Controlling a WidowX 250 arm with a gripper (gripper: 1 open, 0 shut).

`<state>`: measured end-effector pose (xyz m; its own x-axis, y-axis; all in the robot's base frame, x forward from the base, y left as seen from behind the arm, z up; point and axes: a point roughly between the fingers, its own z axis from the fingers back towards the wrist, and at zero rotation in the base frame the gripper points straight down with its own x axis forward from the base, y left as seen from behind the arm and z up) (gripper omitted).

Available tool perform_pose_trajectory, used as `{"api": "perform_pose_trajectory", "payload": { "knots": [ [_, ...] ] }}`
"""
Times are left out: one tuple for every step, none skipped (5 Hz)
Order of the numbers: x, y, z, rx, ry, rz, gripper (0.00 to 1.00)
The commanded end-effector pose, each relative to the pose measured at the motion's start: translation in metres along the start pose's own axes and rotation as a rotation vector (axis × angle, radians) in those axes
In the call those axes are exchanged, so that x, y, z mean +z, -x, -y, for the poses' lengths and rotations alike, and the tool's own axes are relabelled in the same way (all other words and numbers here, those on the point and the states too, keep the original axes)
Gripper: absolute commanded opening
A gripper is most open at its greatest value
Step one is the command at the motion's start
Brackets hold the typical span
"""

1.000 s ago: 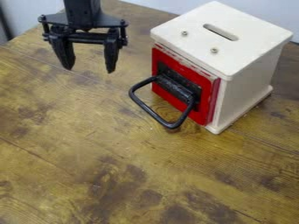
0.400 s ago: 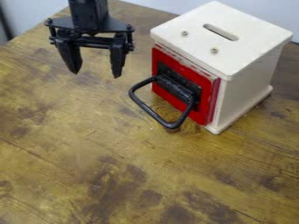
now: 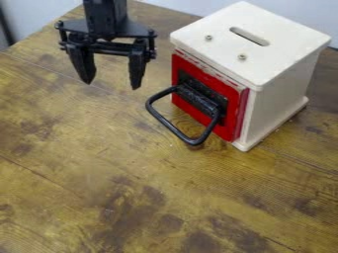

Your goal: Close the drawer

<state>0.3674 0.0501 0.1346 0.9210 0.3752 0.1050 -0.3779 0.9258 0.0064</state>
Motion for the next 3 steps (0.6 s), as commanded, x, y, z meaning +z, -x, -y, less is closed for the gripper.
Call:
{"api": "perform_pose_trajectory", "payload": {
  "knots": [
    [0.023,-0.009,-0.004,0.054,0.008,0.055,1.0],
    [0.021,-0.012,-0.022,0.088,0.009,0.054,1.0],
    [0.016,-0.008,-0.021,0.117,0.008,0.053,1.0]
  ]
}}
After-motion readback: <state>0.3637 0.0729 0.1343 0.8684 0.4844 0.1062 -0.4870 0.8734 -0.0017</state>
